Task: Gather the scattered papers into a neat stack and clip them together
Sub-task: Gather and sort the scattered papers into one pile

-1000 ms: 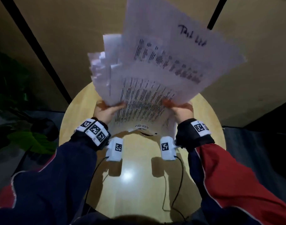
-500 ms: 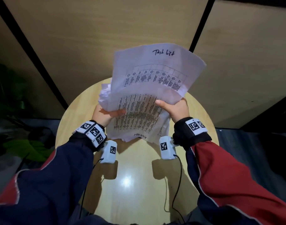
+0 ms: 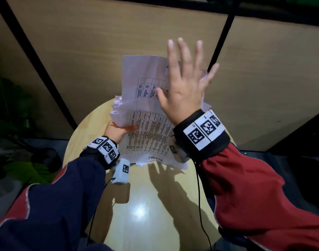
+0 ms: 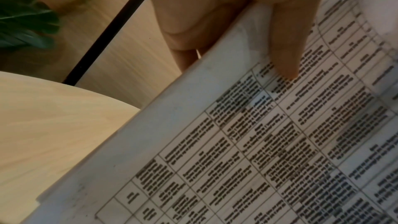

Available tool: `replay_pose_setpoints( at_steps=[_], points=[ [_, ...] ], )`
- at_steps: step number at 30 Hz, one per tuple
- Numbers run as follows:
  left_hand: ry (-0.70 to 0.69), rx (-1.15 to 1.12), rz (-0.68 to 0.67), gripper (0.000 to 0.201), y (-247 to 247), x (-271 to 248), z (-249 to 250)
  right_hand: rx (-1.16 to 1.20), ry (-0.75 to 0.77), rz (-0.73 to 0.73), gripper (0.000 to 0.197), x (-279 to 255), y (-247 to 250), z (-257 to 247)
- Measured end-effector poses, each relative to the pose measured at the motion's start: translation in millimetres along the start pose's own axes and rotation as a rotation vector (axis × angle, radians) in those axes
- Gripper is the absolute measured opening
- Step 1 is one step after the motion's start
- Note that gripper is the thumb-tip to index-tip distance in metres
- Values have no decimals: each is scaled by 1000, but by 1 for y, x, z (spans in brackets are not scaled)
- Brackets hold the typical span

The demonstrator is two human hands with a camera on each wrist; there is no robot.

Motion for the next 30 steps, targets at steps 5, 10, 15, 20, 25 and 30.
replay_pose_setpoints(
  at_steps=[5,10,15,20,25,30],
  points=[
    [-6,27,3,36,0,-2,0,-9,118,-100,67,-11,-17,-17],
    [-26,91,-1,34,3,-1,0,101,335,-432,63,-38,-48,-41],
    [-65,65,-14,42,2,1,1,77,454,-475,80,-66,-65,-56],
    [-13,68,36,35,9,1,-2,308,-148,0,95,-63,-40,32],
    [55,101,-65,41,7,-3,-1,1040,-784,-515,108,-125,-149,86],
    [-30,220,54,33,-1,-3,7,957,-869,-642,36,-129,-171,78]
  ],
)
Point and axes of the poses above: each hand's wrist, its own x-axis towards the middle knuckle, its own y-axis out of the back of the hand, z = x × y, the point moved 9 cm from there along x, towards the middle knuckle, and after that the axes turned 15 degrees about -x, right-handed, at the moved point
